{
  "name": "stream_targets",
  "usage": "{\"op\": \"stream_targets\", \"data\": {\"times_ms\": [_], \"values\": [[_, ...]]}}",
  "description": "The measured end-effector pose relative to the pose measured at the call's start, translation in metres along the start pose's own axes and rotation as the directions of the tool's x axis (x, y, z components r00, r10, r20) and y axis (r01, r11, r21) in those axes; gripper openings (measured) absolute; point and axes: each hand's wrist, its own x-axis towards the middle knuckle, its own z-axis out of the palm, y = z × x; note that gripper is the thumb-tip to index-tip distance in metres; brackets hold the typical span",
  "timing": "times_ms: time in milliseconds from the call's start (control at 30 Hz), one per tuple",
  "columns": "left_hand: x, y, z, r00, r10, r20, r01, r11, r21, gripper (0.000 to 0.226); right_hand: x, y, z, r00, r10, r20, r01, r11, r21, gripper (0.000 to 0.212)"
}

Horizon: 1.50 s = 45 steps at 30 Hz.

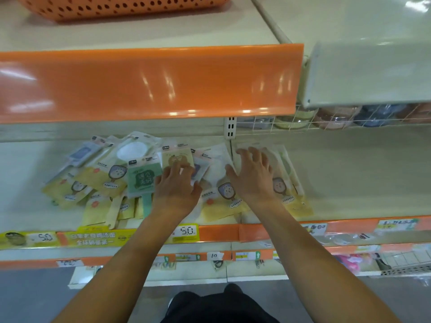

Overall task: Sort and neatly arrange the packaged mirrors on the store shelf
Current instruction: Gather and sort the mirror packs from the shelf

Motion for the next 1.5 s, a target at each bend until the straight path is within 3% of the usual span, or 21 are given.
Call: {"op": "stream_targets", "data": {"times_ms": [200, 533, 1500], "values": [[-0.011, -0.044, -0.016, 0.994, -0.093, -0.060, 0.092, 0.995, -0.028, 0.036, -0.001, -0.054, 0.016, 0.993, -0.118, 0.028, 0.116, 0.992, 0.050, 0.051], [-0.033, -0.124, -0.035, 0.971, -0.146, -0.189, 0.144, 0.989, -0.024, 0.033, -0.006, -0.125, 0.049, 0.973, -0.192, 0.128, 0.185, 0.981, 0.062, 0.050], [-0.028, -0.219, -0.044, 0.992, -0.064, -0.107, 0.059, 0.997, -0.044, 0.033, -0.030, -0.220, 0.120, 0.964, -0.035, 0.263, 0.079, 0.984, -0.158, 0.064]]}}
